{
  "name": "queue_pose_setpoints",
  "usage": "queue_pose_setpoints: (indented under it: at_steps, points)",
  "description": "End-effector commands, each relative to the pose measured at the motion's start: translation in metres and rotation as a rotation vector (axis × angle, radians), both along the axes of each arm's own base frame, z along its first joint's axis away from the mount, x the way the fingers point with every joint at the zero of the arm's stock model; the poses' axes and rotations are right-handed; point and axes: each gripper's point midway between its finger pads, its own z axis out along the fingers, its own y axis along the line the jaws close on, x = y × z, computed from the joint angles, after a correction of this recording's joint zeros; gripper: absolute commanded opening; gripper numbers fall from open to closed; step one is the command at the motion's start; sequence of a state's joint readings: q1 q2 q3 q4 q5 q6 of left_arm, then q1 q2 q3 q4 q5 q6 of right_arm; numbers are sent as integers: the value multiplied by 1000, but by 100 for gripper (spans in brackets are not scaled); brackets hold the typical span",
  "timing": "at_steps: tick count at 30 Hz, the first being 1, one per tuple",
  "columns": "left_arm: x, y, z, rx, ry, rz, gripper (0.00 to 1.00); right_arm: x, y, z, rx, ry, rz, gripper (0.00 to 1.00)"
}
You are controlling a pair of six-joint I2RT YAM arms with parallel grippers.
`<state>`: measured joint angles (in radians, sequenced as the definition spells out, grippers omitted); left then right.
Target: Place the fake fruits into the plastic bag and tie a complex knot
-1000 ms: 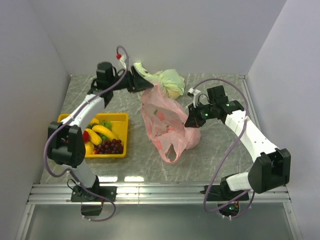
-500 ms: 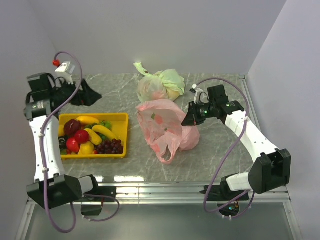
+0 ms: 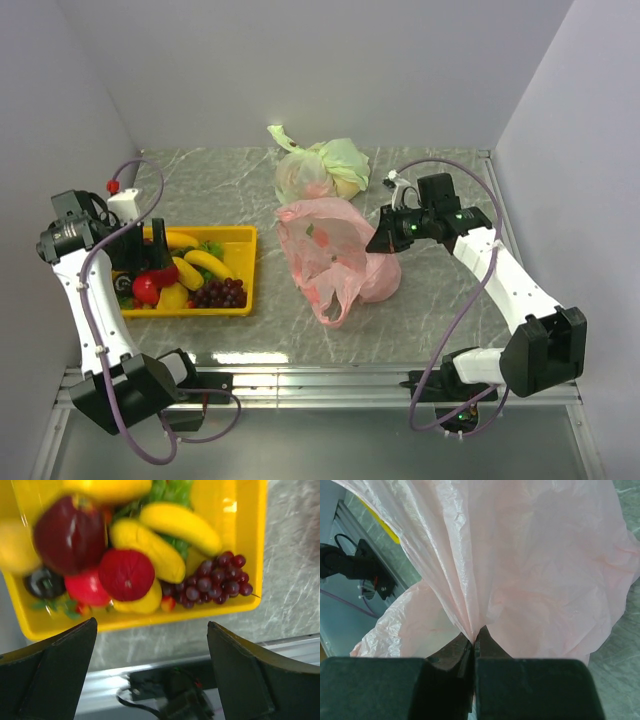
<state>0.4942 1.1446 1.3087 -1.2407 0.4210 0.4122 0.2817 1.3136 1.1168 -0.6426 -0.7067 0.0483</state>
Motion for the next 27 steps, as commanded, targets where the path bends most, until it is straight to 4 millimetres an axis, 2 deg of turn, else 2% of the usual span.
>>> queue_pose_setpoints:
  at_steps: [1, 2, 4, 8, 14, 19, 22, 27]
  points:
    - [-8, 11, -13, -1, 51, 200, 97, 2, -3, 11, 10, -56, -30, 0]
    - [-7, 12, -14, 5, 49, 203, 99, 2, -3, 12, 11, -58, -36, 0]
    - [-4, 28, -20, 59, 58, 288, 99, 1, -4, 12, 7, -57, -35, 0]
    - [1, 34, -35, 69, 90, 305, 99, -1, -3, 10, 7, -60, -24, 0]
    - [25, 30, -53, 85, 92, 287, 99, -6, -4, 5, 6, -40, -20, 0]
    - [42, 16, -69, 83, 98, 262, 99, -7, -2, 5, 7, -31, -13, 0]
    - [47, 13, -81, 97, 122, 264, 98, -4, -2, 8, 9, -37, -13, 0]
    - [44, 23, -101, 136, 200, 296, 95, -3, -3, 8, 2, -39, -15, 0]
